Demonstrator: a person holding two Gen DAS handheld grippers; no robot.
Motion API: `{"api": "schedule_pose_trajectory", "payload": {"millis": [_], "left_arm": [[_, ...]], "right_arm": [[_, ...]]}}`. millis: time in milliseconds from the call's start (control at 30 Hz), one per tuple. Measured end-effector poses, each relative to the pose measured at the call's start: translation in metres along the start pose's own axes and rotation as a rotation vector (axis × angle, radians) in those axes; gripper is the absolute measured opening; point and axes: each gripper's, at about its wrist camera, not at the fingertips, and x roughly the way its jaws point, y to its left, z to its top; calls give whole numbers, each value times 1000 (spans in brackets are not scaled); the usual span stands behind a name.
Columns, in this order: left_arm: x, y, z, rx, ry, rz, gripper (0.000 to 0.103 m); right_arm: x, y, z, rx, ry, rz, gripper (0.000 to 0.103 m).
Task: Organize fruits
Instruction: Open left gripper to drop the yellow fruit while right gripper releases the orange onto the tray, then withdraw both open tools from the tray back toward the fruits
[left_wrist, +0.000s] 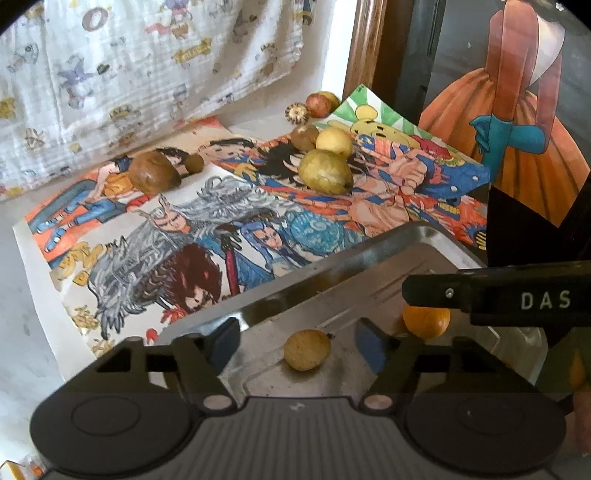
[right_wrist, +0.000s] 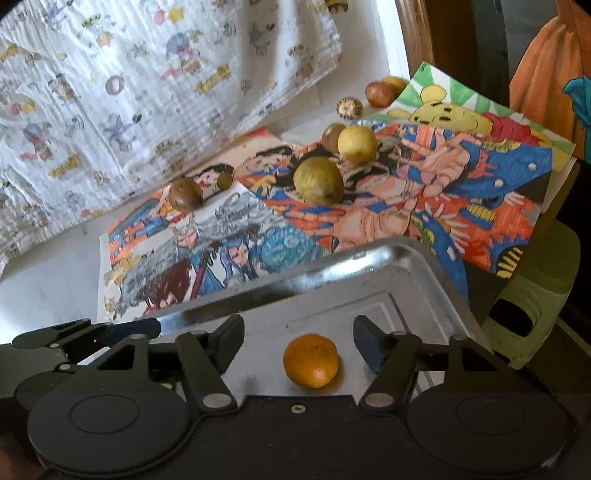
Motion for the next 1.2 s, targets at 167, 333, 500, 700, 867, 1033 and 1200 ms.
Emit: {"api": "schedule_pose_trajectory", "payload": {"millis": [167, 333, 500, 700, 867, 1033, 1200], "left_arm": [[-9, 0, 2, 0, -23, 10, 86], [-20, 4, 4, -10, -49, 26, 96], [-34, 7, 5, -17, -79, 34, 102], [-51, 10, 6, -21, -112, 46, 102], [-64, 17, 5, -39, -134, 57, 102], [-80, 22, 3, -49, -161, 63, 102], [-94, 28, 3, -54, -189, 72, 102]], "right_arm": [[-10, 3, 3, 12, -35, 0, 80], [-22, 8, 6, 18, -68, 10, 88], [-35, 14, 7, 35, -110, 31, 99], [-51, 24, 9, 26, -145, 29, 102], [-67, 34, 8, 14, -175, 26, 102], [-83, 43, 6, -3, -201, 24, 102], [-96, 53, 5, -19, -223, 23, 102]]}}
